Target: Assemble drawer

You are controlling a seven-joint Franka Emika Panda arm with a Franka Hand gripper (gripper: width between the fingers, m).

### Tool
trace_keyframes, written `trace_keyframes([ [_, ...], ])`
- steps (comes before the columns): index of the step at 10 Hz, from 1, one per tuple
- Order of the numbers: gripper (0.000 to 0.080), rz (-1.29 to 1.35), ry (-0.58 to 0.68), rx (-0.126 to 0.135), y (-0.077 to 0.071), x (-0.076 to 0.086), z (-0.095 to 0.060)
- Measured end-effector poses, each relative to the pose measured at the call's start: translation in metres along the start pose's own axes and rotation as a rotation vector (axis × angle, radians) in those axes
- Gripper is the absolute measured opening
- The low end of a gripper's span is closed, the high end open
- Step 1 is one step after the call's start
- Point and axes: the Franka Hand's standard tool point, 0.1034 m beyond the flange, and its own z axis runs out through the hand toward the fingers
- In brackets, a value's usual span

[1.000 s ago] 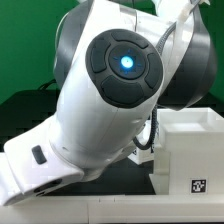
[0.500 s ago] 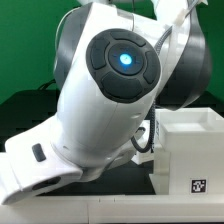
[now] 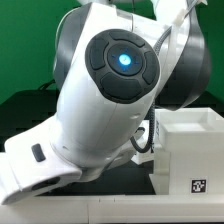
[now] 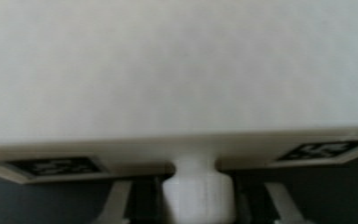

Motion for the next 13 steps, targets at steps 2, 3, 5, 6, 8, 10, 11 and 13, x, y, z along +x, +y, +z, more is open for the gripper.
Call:
trace_keyframes([
  [2, 0.0166, 0.005, 0.000, 0.000, -0.002, 0.001, -0.002],
  [3, 0.0166, 0.010, 0.007, -0.001, -0.003, 0.001, -0.006],
  [5, 0.0166, 0.040, 0.007, 0.030, -0.005, -0.012, -0.025],
  [6, 0.0166, 0.054, 0.029, 0.043, 0.000, -0.019, -0.039],
  [8, 0.0167, 0.096, 0.169, 0.058, 0.011, -0.036, -0.064],
  [10, 0.0167, 0.113, 0.325, 0.008, 0.020, -0.029, -0.070],
  [11, 0.0167, 0.122, 0.364, -0.001, 0.022, -0.031, -0.070],
  [13, 0.0167, 0.185, 0.520, 0.044, 0.018, -0.033, -0.088],
])
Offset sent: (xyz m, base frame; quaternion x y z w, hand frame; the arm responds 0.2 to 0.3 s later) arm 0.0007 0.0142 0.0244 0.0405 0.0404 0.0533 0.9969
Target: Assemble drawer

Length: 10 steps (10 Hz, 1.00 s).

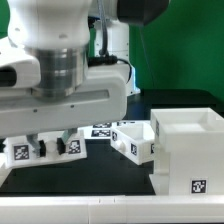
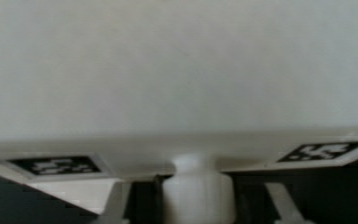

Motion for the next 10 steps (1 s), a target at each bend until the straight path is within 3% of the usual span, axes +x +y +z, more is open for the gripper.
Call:
trace_keyframes([
  [2, 0.0167, 0.064, 0.147, 0.034, 0.001, -0.005, -0.012],
  [3, 0.0167, 0.094, 0.222, 0.019, 0.001, -0.006, -0.015],
  [7, 0.0167, 0.103, 0.439, -0.115, 0.020, -0.010, -0.014],
  [9, 0.0167, 0.162, 0.479, -0.066, 0.020, -0.015, -0.022],
  [10, 0.0167, 0.171, 0.539, -0.102, 0.024, -0.013, -0.025],
])
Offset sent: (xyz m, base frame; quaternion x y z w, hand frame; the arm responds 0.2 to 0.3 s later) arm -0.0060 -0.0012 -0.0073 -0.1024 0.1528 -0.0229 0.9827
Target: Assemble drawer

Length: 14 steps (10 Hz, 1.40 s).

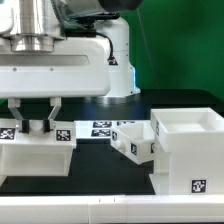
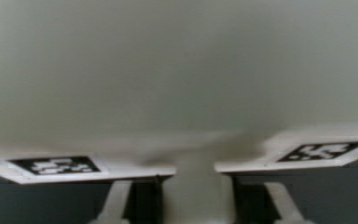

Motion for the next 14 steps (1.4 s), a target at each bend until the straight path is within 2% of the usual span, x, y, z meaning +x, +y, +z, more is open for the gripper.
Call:
trace_keyframes([
  [2, 0.0167, -0.022, 0.084, -0.044, 0.002, -0.007, 0.002],
  [3, 0.0167, -0.044, 0.137, -0.096, 0.012, -0.008, 0.002],
  [4, 0.0167, -0.043, 0.176, -0.133, 0.021, -0.012, 0.003],
  [7, 0.0167, -0.034, 0.193, -0.128, 0.024, -0.014, 0.006],
  [8, 0.0169, -0.019, 0.192, -0.117, 0.021, -0.012, 0.005],
  [9, 0.0169, 0.003, 0.189, -0.077, 0.009, -0.003, -0.002],
  [10, 0.0169, 0.007, 0.217, -0.085, 0.001, 0.005, -0.007],
  [12, 0.0169, 0.038, 0.269, -0.092, -0.026, 0.013, -0.001],
  [13, 0.0169, 0.052, 0.256, -0.081, -0.028, 0.008, 0.006],
  [14, 0.0169, 0.076, 0.239, -0.068, -0.022, 0.004, 0.007],
])
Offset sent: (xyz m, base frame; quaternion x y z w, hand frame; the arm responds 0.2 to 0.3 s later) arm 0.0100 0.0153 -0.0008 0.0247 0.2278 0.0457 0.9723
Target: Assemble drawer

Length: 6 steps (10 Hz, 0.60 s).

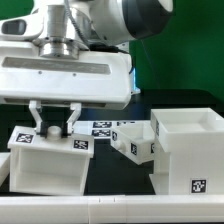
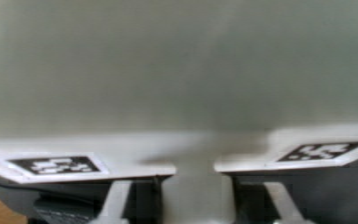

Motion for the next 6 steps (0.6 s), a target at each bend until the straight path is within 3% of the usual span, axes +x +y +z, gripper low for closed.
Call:
trace_keyframes([
  [2, 0.0169, -0.010, 0.001, 0.003, -0.003, 0.001, 0.001],
  [4, 0.0169, -0.026, -0.007, -0.009, 0.011, -0.013, 0.004],
  [5, 0.0169, -0.033, 0.008, -0.028, 0.016, -0.020, 0.009],
  [6, 0.0169, -0.041, 0.024, -0.036, 0.020, -0.021, 0.010],
])
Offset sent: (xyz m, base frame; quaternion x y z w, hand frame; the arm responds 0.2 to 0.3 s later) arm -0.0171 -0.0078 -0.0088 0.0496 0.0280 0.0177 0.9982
